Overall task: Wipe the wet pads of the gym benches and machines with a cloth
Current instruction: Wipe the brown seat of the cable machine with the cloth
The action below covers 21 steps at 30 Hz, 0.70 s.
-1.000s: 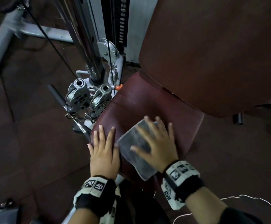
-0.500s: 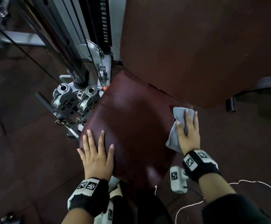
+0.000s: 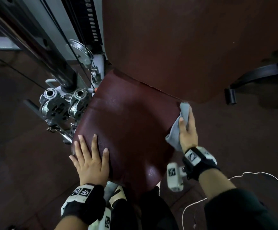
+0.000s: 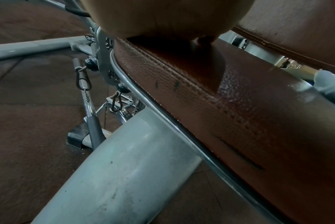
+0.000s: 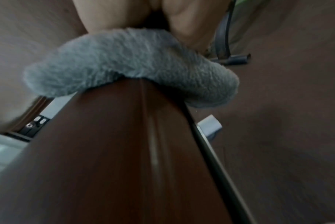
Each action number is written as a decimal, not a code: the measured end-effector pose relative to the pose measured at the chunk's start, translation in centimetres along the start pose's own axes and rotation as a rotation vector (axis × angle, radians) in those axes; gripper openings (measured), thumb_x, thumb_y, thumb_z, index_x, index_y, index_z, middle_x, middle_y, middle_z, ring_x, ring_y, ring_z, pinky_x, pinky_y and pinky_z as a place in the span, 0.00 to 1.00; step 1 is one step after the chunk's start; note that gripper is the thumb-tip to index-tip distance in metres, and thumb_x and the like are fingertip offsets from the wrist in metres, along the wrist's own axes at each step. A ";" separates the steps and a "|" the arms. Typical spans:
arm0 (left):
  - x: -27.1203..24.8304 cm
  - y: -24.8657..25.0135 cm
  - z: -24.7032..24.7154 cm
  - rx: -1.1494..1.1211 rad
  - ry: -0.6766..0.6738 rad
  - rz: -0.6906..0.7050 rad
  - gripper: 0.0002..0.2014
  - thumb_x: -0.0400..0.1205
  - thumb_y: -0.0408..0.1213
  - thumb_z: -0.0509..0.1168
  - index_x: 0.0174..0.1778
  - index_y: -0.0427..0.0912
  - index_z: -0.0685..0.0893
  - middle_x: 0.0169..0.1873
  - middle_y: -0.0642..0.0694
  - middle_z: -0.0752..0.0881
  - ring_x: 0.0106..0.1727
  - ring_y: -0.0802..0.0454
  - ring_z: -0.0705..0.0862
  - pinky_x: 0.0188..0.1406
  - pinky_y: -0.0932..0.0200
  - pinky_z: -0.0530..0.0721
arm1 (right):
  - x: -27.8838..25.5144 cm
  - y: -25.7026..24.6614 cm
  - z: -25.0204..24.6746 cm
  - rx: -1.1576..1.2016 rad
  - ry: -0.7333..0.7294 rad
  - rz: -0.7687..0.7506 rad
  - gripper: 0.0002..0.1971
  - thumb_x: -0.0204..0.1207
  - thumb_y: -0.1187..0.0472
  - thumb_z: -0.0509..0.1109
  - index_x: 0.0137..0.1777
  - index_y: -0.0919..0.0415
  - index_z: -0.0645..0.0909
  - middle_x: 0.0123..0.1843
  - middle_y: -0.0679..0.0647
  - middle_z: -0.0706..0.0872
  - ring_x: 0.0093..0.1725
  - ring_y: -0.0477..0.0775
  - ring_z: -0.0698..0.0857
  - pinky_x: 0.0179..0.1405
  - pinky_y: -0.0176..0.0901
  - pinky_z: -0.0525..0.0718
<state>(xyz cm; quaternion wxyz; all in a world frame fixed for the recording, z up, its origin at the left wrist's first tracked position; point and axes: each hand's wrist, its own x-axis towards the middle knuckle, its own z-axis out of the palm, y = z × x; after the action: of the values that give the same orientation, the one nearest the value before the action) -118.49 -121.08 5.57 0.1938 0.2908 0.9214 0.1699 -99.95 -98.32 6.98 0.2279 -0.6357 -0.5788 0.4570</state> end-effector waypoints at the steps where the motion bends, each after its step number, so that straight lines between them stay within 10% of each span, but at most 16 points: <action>1: 0.0 0.1 0.0 -0.003 -0.004 -0.005 0.35 0.79 0.62 0.42 0.83 0.53 0.57 0.84 0.42 0.44 0.84 0.42 0.42 0.77 0.30 0.40 | -1.9 1.1 0.2 0.005 0.001 -0.017 0.27 0.84 0.49 0.60 0.81 0.42 0.58 0.79 0.35 0.65 0.75 0.35 0.65 0.70 0.21 0.59; 7: -0.1 0.2 -0.2 -0.018 -0.014 0.006 0.35 0.79 0.62 0.41 0.83 0.54 0.53 0.84 0.43 0.42 0.84 0.43 0.40 0.77 0.33 0.37 | -13.3 5.1 2.3 0.074 -0.047 0.064 0.27 0.84 0.57 0.60 0.78 0.38 0.54 0.80 0.37 0.61 0.71 0.18 0.59 0.66 0.13 0.57; 16: 0.1 -0.2 -0.4 -0.060 -0.055 0.034 0.36 0.77 0.63 0.39 0.83 0.56 0.52 0.84 0.44 0.40 0.84 0.44 0.39 0.77 0.34 0.36 | -6.1 1.9 1.1 -0.009 -0.017 0.037 0.28 0.83 0.49 0.60 0.81 0.37 0.55 0.81 0.38 0.64 0.77 0.38 0.63 0.74 0.30 0.58; 21: 0.0 -0.7 -0.6 -0.043 -0.065 0.084 0.35 0.78 0.62 0.39 0.83 0.55 0.48 0.84 0.42 0.40 0.84 0.42 0.40 0.77 0.32 0.38 | -9.9 2.8 2.5 0.084 0.081 0.060 0.27 0.83 0.51 0.61 0.81 0.39 0.58 0.77 0.29 0.62 0.74 0.30 0.61 0.60 0.08 0.54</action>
<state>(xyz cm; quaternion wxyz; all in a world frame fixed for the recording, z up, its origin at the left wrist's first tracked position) -119.06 -121.72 5.79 0.2225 0.3304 0.8977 0.1883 -99.75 -108.95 6.63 0.2635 -0.6607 -0.5302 0.4615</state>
